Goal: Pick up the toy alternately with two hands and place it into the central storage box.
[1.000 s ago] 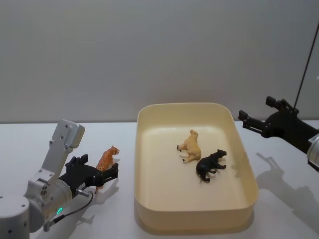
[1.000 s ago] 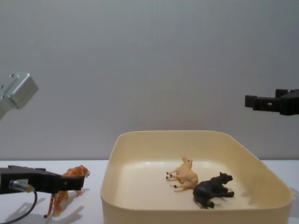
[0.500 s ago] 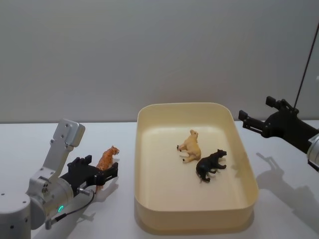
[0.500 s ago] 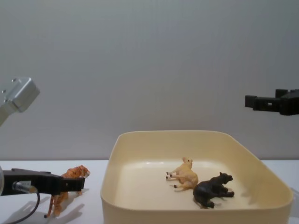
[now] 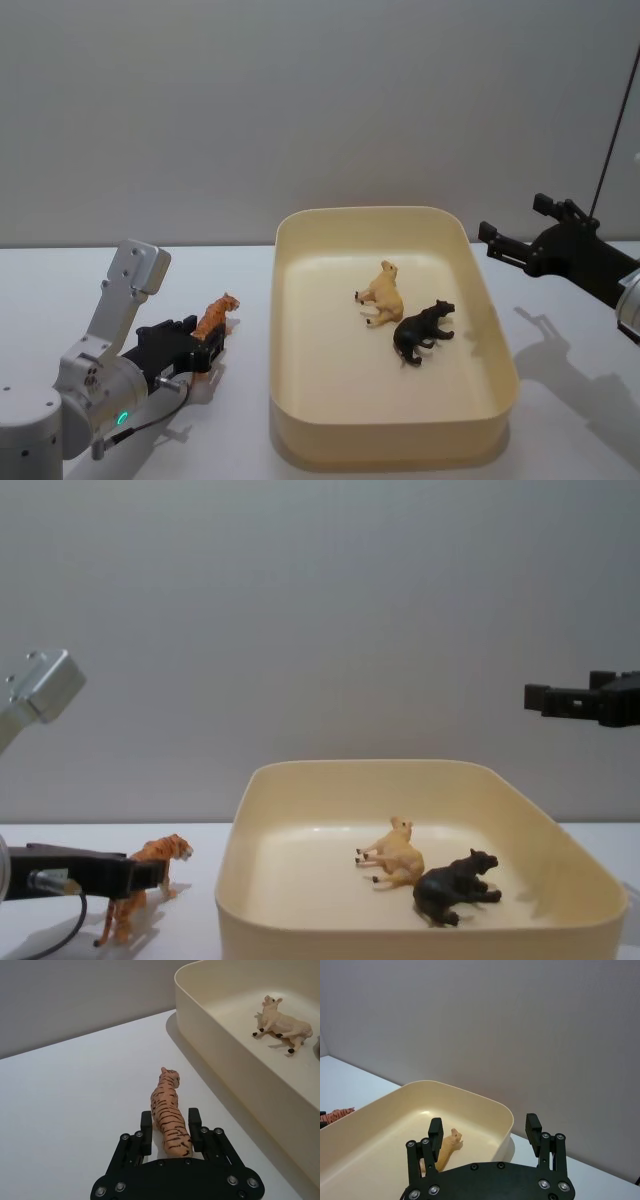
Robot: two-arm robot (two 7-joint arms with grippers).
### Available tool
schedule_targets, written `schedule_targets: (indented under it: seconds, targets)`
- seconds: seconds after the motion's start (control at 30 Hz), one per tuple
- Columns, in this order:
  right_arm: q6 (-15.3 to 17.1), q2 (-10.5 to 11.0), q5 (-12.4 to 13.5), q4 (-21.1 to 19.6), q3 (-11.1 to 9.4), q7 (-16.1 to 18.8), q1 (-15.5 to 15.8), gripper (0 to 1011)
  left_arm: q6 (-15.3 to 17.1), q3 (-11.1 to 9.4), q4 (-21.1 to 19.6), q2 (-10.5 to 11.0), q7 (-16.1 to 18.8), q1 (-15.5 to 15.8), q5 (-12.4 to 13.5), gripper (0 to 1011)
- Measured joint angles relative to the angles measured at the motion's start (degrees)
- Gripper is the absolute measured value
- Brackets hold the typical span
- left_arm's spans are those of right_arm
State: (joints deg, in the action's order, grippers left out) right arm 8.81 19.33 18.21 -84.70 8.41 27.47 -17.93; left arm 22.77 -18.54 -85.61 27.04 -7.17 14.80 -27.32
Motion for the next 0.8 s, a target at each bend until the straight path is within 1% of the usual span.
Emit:
schedule_targets:
  seconds: [0.03,0.07,0.13,0.17,0.2,0.43,0.57,0.8]
  targets:
    - [0.0,0.0,0.0,0.0,0.0,0.0,0.0,1001,0.0,0.0,0.04,-0.01,-0.03,0.02,-0.01,441]
    - [0.0,0.0,0.0,0.0,0.0,0.0,0.0,1001,0.0,0.0,0.05,-0.02,-0.04,0.04,-0.02,393]
    - [0.0,0.0,0.0,0.0,0.0,0.0,0.0,1001,0.0,0.0,0.08,-0.02,-0.07,0.05,-0.02,353]
    - [0.0,0.0,0.0,0.0,0.0,0.0,0.0,1001,0.0,0.0,0.1,-0.03,-0.09,0.07,-0.02,353]
    - [0.0,0.0,0.0,0.0,0.0,0.0,0.0,1001,0.0,0.0,0.1,-0.03,-0.1,0.07,-0.02,292]
    - [0.0,0.0,0.0,0.0,0.0,0.0,0.0,1001,-0.78,-0.03,0.35,-0.26,-0.15,0.21,0.14,288]
    - [0.0,0.0,0.0,0.0,0.0,0.0,0.0,1001,-1.92,-0.06,0.74,-0.62,-0.06,0.57,0.51,288]
    - [0.0,0.0,0.0,0.0,0.0,0.0,0.0,1001,-4.81,0.05,1.37,-1.35,1.12,1.64,1.46,288]
